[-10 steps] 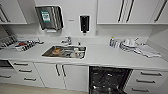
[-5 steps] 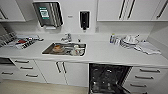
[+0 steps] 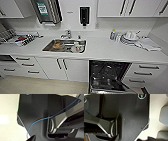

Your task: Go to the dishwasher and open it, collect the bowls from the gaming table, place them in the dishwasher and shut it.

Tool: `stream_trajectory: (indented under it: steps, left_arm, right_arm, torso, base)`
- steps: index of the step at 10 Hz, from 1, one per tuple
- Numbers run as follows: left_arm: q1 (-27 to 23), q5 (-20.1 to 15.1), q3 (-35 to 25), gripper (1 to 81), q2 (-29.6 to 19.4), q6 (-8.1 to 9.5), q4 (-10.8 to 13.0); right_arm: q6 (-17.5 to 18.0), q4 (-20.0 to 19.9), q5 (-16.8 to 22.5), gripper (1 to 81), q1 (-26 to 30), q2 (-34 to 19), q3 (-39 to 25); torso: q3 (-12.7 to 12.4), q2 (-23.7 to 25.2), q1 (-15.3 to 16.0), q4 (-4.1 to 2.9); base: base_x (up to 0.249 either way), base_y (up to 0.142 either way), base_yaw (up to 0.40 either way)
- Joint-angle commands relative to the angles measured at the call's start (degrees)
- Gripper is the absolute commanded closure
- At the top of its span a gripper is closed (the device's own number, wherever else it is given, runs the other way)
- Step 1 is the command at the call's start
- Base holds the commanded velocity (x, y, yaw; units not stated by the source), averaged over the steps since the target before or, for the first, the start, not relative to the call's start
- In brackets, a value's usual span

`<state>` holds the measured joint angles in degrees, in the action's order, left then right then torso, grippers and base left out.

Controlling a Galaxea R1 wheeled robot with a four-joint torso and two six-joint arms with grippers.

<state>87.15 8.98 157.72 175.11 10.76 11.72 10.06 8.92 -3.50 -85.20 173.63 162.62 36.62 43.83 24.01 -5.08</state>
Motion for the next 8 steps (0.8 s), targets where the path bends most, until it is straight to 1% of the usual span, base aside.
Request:
stream_trajectory:
  steps: [1,2,3,4,5,8]
  left_arm:
    - [-0.09,-3.62,0.13,1.0,0.07,0.13,-0.29]
    - [-0.09,-3.62,0.13,1.0,0.07,0.13,-0.29]
    - [-0.09,-3.62,0.13,1.0,-0.02,0.13,-0.29]
    - [-0.09,-3.62,0.13,1.0,-0.10,0.13,-0.29]
    - [-0.09,-3.62,0.13,1.0,-0.10,0.13,-0.29]
    - [-0.09,-3.62,0.13,1.0,0.07,0.13,-0.21]
  right_arm:
    - [-0.13,-0.84,3.85,1.0,0.77,0.07,-0.12]
    - [-0.13,-0.84,3.85,1.0,0.68,0.16,-0.21]
    - [-0.04,-1.01,3.76,1.0,0.51,-0.01,-0.21]
    - [-0.30,-0.75,3.76,1.0,0.60,0.16,-0.39]
    - [-0.30,-0.84,3.76,1.0,0.68,0.07,-0.39]
    - [-0.30,-0.75,3.76,1.0,0.69,-0.01,-0.30]
  torso:
    - [0.00,-5.55,-3.58,0.00]
    - [-1.58,-7.69,-4.96,0.00]
    - [-5.75,-9.77,-6.32,0.00]
    - [-6.08,-11.26,-7.21,0.00]
    - [-7.19,-12.87,-8.26,0.00]
    - [-13.09,-18.56,-11.98,0.00]
  base:
    - [0.000,0.000,0.000]
    - [0.000,0.000,0.000]
    - [0.000,0.000,0.000]
    - [0.000,0.000,0.000]
    - [0.000,0.000,0.000]
    - [0.000,0.000,0.000]
